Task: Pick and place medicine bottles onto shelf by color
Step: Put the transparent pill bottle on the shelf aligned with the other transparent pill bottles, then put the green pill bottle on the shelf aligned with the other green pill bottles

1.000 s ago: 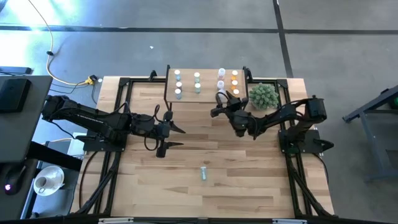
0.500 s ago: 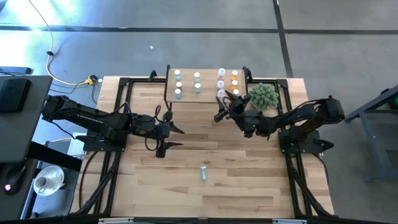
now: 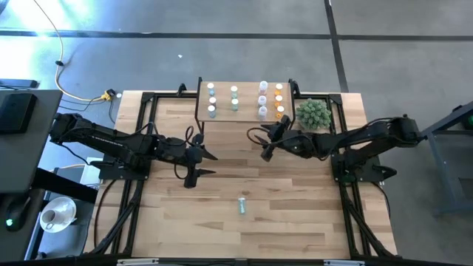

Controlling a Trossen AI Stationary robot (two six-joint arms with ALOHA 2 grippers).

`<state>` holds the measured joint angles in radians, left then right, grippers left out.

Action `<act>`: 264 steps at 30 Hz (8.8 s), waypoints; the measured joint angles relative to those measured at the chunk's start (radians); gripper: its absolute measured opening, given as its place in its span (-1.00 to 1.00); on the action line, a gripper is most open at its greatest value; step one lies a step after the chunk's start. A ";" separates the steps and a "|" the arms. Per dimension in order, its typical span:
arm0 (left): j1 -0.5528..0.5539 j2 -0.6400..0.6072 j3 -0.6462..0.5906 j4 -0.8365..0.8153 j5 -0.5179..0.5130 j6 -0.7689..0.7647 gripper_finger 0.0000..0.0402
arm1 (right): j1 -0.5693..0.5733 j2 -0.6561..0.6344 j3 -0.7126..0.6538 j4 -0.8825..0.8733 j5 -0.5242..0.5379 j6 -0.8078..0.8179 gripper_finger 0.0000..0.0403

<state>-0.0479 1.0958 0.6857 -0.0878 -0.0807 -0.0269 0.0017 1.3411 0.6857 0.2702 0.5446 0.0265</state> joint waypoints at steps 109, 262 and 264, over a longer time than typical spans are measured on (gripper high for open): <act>0.001 0.000 0.000 -0.156 -0.084 -0.112 0.09 | 0.417 0.630 0.609 -0.575 -0.449 1.049 0.09; 0.000 0.087 0.000 0.551 0.237 0.345 0.09 | 0.482 0.312 0.662 -0.168 -0.004 -0.192 -0.57; -0.005 0.087 -0.001 0.580 0.238 0.345 0.09 | 0.477 0.312 0.662 -0.153 -0.004 -0.193 -0.57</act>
<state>-0.0527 1.1824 0.6850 0.4924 0.1576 0.3181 0.4787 1.6527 1.3476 0.1168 0.5407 -0.1661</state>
